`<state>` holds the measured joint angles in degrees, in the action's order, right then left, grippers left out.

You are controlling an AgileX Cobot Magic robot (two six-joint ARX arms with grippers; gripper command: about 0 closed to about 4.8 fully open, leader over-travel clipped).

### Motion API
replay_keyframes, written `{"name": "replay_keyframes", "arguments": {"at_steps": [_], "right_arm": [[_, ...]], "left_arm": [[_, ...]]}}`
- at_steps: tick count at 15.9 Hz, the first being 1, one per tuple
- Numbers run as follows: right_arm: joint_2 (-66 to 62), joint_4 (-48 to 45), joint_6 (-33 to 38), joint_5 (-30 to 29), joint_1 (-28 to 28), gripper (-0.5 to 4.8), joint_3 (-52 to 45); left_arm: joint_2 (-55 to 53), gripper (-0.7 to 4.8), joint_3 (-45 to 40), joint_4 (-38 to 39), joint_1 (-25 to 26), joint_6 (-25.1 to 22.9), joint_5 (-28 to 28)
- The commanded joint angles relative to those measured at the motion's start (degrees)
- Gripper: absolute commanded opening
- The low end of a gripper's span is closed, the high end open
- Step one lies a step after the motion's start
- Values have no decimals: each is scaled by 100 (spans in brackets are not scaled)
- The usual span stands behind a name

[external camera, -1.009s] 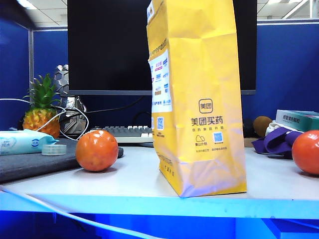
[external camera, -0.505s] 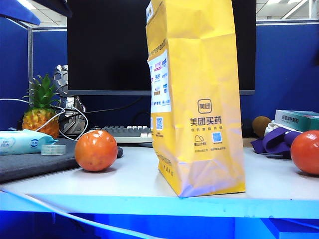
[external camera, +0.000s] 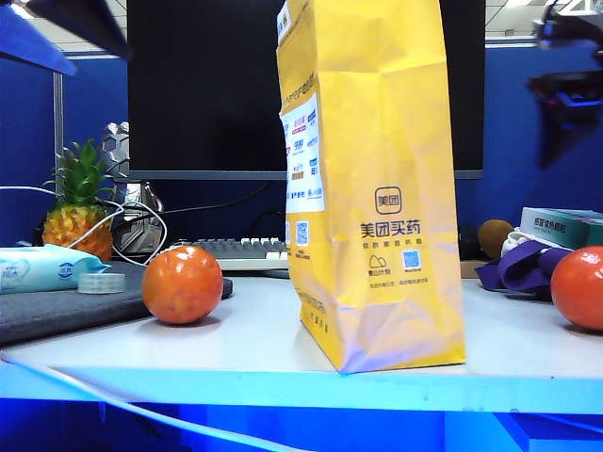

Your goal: Pick up the orange and throw it into the yellow paper bag.

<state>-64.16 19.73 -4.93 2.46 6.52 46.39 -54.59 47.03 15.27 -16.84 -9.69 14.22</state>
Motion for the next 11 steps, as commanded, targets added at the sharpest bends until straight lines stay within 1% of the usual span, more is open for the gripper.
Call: {"name": "replay_keyframes", "arguments": {"at_steps": [1,2,3,4,5,7,8,11], "right_arm": [[-81,492,-142,-363,-343,479,35],[-116,629,-155,-592,-511,479,28],[-214,706,-155,-896,-702,479,26],[-326,734,-256,-986,-833,479,26],[-398,741,-282,-1036,-894,479,26],[-584,691,-286,-1537,-1003,479,26],[-715,623,-286,-1547,-1001,479,26],[-1040,549,-413,-1532,-1001,479,26]], "left_arm": [[-61,479,363,544,0,-396,358],[-103,479,463,619,0,-433,356],[-146,479,551,590,0,-494,142],[-179,479,575,557,2,-503,-83],[-216,479,584,560,2,-496,-114],[-317,479,581,625,2,-490,-210],[-404,479,581,610,2,-485,-522],[-529,479,581,597,2,-476,-798]]}}
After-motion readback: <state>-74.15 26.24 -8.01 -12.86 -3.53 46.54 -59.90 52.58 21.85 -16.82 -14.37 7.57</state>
